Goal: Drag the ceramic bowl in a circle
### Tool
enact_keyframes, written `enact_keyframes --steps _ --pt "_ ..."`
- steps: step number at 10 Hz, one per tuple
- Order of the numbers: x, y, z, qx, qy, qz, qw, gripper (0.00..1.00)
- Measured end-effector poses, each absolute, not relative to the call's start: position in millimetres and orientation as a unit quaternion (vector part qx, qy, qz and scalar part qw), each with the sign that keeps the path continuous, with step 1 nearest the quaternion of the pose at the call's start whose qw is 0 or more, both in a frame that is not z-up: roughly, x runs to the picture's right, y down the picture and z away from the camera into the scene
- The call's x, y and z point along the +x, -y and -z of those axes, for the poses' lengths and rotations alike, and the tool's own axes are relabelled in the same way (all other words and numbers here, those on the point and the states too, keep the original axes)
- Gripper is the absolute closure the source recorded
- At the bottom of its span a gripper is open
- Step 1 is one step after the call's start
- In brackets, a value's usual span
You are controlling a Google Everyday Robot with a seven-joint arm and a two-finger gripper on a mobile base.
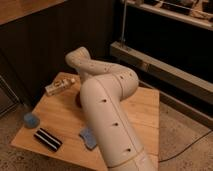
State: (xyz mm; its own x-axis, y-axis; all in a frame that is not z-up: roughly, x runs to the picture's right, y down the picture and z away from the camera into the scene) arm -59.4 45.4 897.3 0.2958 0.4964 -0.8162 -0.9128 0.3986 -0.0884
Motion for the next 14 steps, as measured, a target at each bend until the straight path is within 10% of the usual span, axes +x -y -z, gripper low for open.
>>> enact_keyframes --steps 14 --pt "-138.5 -131.7 -826.8 -0.376 -0.27 -0.41 0.786 1.0"
